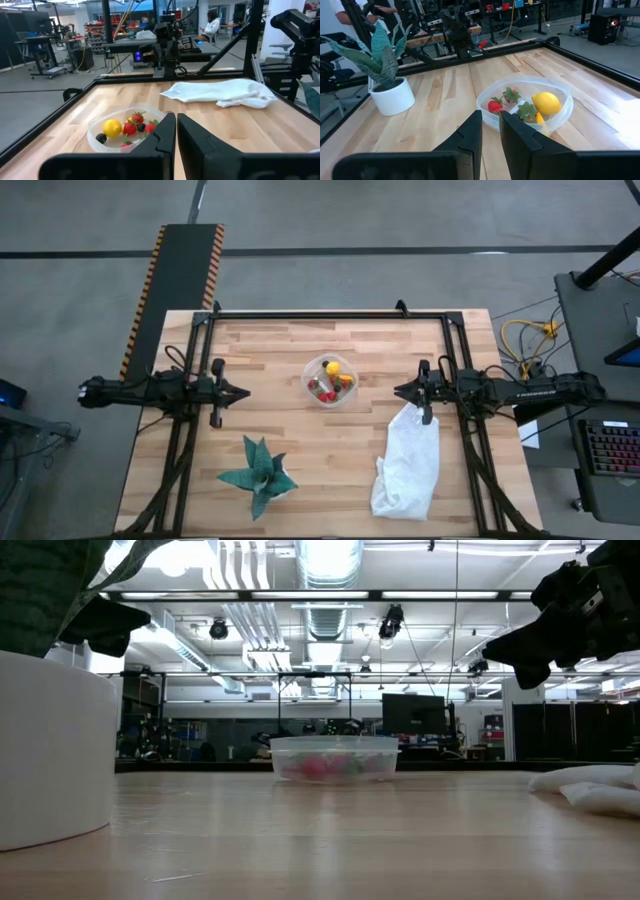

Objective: Pick and placing Produce into tupperware
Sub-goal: Return to Home Position

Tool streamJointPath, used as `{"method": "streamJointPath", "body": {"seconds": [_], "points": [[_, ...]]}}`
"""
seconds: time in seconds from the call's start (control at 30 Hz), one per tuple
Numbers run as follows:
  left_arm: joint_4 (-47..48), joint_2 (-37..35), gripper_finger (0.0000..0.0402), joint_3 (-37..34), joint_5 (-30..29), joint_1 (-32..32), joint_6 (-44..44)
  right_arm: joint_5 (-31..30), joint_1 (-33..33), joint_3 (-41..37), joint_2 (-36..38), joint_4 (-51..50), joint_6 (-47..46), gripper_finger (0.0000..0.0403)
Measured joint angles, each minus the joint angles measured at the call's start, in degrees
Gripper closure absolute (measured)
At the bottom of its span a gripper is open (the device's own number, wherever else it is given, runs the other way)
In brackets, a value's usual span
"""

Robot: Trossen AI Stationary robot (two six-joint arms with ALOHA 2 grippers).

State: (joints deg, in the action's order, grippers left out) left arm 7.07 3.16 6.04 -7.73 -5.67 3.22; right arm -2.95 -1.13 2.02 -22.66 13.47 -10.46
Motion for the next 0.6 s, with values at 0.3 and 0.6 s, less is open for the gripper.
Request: {"method": "streamJointPath", "body": {"seconds": [0.3, 0.6], "points": [[-4.7, -1.7, 0.0401, -3.9, 0.3, 0.0, -1.0, -0.1, 0.0, 0.0, 0.0, 0.1, 0.0, 0.0344], [-5.4, -0.8, 0.0401, -4.3, 1.7, 0.0, -1.0, -0.1, 0.0, 0.0, 0.0, 0.3, 0.4, 0.0344]]}}
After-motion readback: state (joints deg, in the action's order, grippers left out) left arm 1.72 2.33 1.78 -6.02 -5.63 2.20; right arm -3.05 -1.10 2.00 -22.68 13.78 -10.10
